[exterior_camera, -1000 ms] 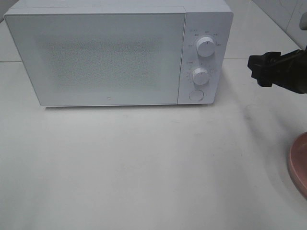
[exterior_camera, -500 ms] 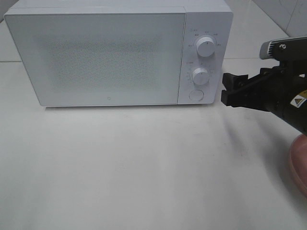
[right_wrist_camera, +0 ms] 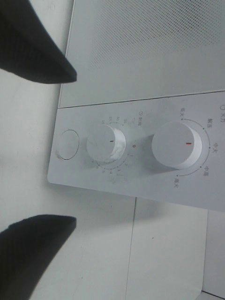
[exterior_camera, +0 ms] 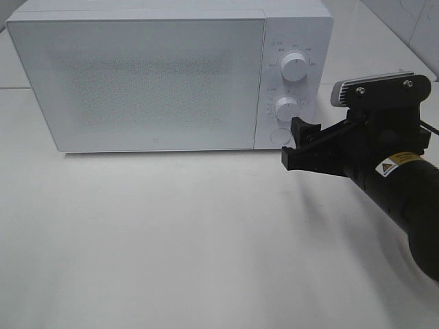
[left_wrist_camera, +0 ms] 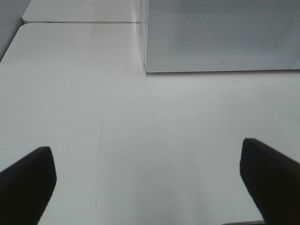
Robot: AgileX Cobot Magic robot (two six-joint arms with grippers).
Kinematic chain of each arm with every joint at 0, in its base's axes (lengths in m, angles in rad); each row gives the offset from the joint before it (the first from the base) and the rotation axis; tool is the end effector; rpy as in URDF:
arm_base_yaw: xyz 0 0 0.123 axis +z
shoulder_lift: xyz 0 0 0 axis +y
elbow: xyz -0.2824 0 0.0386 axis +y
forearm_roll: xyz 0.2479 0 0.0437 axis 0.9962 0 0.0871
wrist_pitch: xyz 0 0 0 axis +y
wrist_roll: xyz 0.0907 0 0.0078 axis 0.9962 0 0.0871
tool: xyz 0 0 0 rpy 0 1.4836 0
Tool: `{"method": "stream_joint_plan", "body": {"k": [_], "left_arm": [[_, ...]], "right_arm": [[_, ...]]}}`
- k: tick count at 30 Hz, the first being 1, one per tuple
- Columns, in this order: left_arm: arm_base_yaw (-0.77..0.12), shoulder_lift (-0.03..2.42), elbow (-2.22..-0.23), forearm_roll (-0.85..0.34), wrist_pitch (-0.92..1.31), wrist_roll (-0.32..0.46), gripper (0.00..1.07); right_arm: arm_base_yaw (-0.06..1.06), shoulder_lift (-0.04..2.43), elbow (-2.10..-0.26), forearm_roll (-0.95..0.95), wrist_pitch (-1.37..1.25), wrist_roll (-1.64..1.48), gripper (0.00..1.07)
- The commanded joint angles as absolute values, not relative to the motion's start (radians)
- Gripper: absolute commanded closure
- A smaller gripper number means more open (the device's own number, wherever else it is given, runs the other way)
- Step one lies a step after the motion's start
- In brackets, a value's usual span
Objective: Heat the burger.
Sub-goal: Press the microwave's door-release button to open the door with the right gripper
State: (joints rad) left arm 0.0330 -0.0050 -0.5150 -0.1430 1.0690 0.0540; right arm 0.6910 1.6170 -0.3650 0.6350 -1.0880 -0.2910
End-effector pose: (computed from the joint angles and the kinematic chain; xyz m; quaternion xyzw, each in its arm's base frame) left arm -0.0078 -0.0116 0.2813 0.0127 0.8479 -0.0484 0.5278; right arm 0.2209 0.1207 0.1683 -0.0692 0.7534 0.0259 0.6534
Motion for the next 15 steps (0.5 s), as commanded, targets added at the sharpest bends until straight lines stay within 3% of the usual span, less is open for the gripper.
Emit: {"method": "stream_joint_plan", "body": {"k": [1, 7, 15], "left_arm": [[0.037, -0.011, -0.515, -0.151, 1.066, 0.05, 0.07], [0.037, -0.011, -0.515, -0.151, 1.066, 0.05, 0.07], [0.037, -0.011, -0.515, -0.151, 1.066, 0.05, 0.07]], "right_arm": [[0.723, 1.632, -0.365, 0.68, -1.136, -0.303, 0.32], [0.796, 1.693, -0.365, 0.754, -1.183, -0.302, 0.32], [0.806, 1.724, -0.365, 0.757, -1.19, -0.253, 0.32]]}}
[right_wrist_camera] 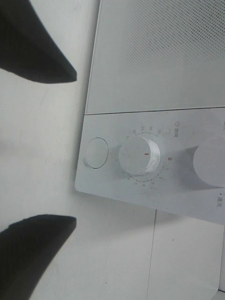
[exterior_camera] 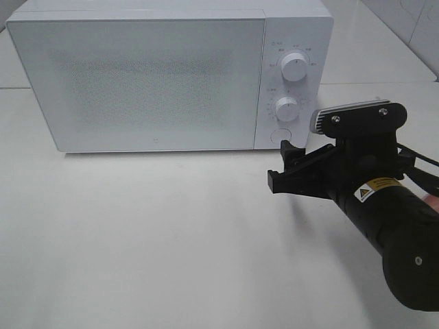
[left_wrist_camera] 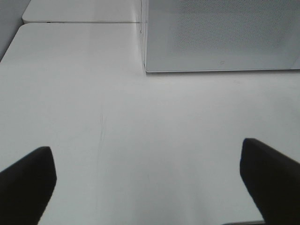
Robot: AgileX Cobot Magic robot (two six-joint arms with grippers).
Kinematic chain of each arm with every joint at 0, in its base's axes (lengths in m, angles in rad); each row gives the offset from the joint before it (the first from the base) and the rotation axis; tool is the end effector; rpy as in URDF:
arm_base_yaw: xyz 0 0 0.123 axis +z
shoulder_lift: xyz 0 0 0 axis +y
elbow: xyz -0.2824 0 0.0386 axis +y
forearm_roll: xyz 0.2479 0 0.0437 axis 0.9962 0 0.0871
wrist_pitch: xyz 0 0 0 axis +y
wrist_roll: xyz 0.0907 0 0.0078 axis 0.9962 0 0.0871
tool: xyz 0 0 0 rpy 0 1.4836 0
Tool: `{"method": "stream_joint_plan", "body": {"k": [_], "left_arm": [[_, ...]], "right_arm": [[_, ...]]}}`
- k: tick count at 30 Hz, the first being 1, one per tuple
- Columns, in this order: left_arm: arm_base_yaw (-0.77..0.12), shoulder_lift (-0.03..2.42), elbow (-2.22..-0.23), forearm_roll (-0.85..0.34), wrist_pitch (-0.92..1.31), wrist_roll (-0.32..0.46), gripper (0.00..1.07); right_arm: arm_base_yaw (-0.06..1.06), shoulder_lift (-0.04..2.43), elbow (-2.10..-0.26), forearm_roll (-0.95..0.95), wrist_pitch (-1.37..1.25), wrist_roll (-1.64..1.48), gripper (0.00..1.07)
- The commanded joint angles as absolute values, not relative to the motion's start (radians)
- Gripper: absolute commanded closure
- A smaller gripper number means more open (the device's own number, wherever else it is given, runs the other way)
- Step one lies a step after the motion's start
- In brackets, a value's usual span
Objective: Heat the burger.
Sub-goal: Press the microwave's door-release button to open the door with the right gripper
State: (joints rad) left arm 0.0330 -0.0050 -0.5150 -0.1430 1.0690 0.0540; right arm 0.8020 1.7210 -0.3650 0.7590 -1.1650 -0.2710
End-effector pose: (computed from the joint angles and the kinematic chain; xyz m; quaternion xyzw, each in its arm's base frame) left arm -0.0078 -0.0116 0.2813 0.0127 0.8479 -0.0484 0.5278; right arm 0.2114 0.1358 0.1472 -0.0634 0.7650 0.0137 0.6407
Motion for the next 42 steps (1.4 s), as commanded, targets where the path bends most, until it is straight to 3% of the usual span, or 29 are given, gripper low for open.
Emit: {"method": "stream_joint_plan", "body": {"k": [1, 6, 16, 21, 30, 34, 42], "left_arm": [[0.037, -0.011, -0.515, -0.151, 1.066, 0.05, 0.07], [0.037, -0.011, -0.515, -0.151, 1.066, 0.05, 0.07], [0.037, -0.011, -0.515, -0.151, 1.066, 0.05, 0.07], [0.037, -0.011, -0.515, -0.151, 1.066, 0.05, 0.07], [0.037, -0.011, -0.515, -0.151, 1.066, 0.05, 0.07], [0.037, -0.011, -0.515, -0.151, 1.066, 0.05, 0.07], [0.037, -0.011, -0.515, -0.151, 1.066, 0.05, 0.07]], "right_arm": [[0.806, 1.724, -0.365, 0.757, -1.192, -0.248, 0.32], [0.806, 1.724, -0.365, 0.757, -1.19, -0.134, 0.34], [0.806, 1.724, -0.365, 0.758, -1.178, 0.477, 0.5], [0.806, 1.724, -0.365, 0.758, -1.176, 0.87, 0.65], [0.806, 1.724, -0.365, 0.776, -1.176, 1.161, 0.9], [0.806, 1.724, -0.365, 0.776, -1.154, 1.279, 1.07], [0.803, 1.724, -0.366, 0.816, -1.109, 1.336, 1.07]]}}
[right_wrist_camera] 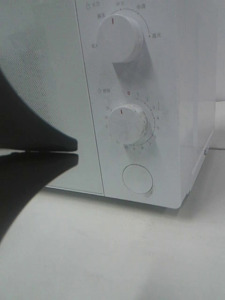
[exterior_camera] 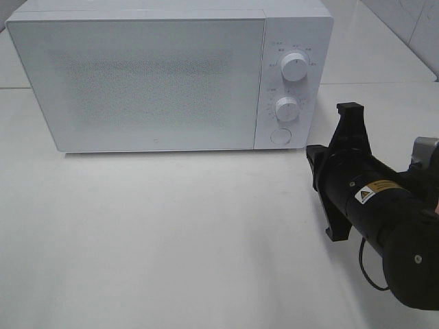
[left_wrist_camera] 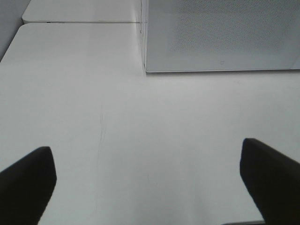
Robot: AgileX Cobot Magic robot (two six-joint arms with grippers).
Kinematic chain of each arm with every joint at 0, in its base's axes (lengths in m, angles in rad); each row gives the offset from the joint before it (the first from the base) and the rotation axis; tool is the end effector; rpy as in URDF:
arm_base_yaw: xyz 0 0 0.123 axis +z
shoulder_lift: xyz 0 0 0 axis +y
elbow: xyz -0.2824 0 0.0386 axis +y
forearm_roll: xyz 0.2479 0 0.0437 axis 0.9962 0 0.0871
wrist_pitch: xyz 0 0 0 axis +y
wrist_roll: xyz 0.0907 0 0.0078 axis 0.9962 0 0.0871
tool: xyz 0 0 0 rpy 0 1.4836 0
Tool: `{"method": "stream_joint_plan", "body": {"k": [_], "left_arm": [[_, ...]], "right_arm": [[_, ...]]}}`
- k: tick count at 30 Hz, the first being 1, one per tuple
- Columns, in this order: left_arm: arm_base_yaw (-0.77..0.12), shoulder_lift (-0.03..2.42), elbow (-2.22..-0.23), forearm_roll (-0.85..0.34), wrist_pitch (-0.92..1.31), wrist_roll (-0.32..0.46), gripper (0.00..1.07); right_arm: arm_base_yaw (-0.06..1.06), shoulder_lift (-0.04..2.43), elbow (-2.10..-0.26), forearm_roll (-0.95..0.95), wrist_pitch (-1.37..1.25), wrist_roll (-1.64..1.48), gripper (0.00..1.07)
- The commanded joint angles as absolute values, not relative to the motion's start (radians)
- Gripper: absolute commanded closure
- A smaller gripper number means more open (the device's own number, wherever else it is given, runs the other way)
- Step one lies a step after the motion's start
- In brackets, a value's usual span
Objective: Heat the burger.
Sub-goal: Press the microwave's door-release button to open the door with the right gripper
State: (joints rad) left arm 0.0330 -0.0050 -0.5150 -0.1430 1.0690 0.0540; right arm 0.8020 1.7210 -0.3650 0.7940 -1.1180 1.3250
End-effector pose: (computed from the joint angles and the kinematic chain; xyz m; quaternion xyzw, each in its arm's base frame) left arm -0.0078 -0.0116 0.2813 0.0127 0.8479 -0.0484 0.5278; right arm 0.2106 0.1338 0.1425 0.5237 0.5838 0.4509 0.4261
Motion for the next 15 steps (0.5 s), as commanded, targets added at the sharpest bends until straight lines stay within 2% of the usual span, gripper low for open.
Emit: {"method": "stream_joint_plan", "body": {"k": [1, 7, 15], "left_arm": [[0.037, -0.011, -0.515, -0.151, 1.066, 0.05, 0.07], [0.037, -0.011, -0.515, -0.151, 1.066, 0.05, 0.07], [0.037, -0.011, -0.515, -0.151, 1.066, 0.05, 0.07]], "right_arm": [[0.803, 1.724, -0.366, 0.826, -1.109, 1.336, 1.07], [0.802, 1.735, -0.368, 0.855, -1.105, 1.332, 1.07], [0.756, 1.835, -0.445, 0.79, -1.094, 1.357, 1.07]]}}
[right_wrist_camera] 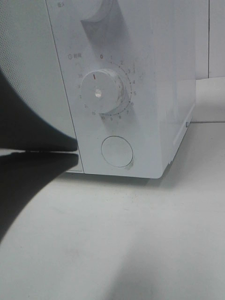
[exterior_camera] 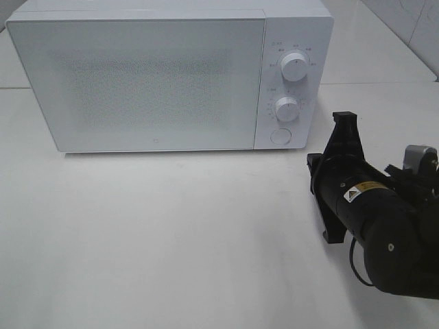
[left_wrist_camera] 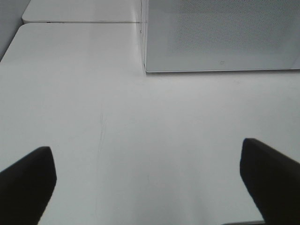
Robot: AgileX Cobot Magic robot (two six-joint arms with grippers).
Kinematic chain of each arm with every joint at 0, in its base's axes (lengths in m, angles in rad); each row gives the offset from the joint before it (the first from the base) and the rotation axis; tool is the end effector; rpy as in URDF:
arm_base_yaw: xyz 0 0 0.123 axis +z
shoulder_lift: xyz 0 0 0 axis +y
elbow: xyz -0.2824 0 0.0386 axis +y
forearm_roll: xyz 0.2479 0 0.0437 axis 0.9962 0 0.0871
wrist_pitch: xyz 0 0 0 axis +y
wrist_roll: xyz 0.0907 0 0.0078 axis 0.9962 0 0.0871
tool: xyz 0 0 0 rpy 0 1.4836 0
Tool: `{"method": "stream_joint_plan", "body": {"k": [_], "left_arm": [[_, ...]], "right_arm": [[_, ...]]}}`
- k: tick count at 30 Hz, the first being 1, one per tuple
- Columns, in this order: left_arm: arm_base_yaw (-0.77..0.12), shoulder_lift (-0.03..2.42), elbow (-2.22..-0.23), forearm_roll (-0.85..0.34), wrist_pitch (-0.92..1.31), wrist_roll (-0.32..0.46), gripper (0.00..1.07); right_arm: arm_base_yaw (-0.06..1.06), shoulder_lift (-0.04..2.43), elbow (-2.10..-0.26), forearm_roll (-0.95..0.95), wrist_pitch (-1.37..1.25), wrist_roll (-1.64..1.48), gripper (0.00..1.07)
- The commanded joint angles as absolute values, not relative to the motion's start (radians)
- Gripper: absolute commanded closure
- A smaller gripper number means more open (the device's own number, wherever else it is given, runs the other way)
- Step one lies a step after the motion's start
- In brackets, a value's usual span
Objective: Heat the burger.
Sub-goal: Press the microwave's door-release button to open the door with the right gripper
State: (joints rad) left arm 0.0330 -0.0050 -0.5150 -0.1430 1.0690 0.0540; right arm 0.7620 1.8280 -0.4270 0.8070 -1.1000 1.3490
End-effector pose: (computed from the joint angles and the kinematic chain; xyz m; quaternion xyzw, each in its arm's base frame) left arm -0.0078 -0.0116 0.2813 0.0127 0.8479 -0.0484 0.5278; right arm 0.2277 0.1364 0.1235 0.5501 0.5817 0.4231 0.4242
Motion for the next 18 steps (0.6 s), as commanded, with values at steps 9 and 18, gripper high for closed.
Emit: {"method": "stream_joint_plan", "body": {"k": [9, 18], "left_arm": [[0.037, -0.011, -0.515, -0.151, 1.066, 0.05, 0.07], [0.037, -0.011, -0.515, -0.151, 1.066, 0.05, 0.07]], "right_arm": [[0.756, 1.923, -0.53, 0.794, -1.081, 1.359, 1.07], [0.687, 1.995, -0.636, 0.731, -1.02, 1.359, 1.07]]}}
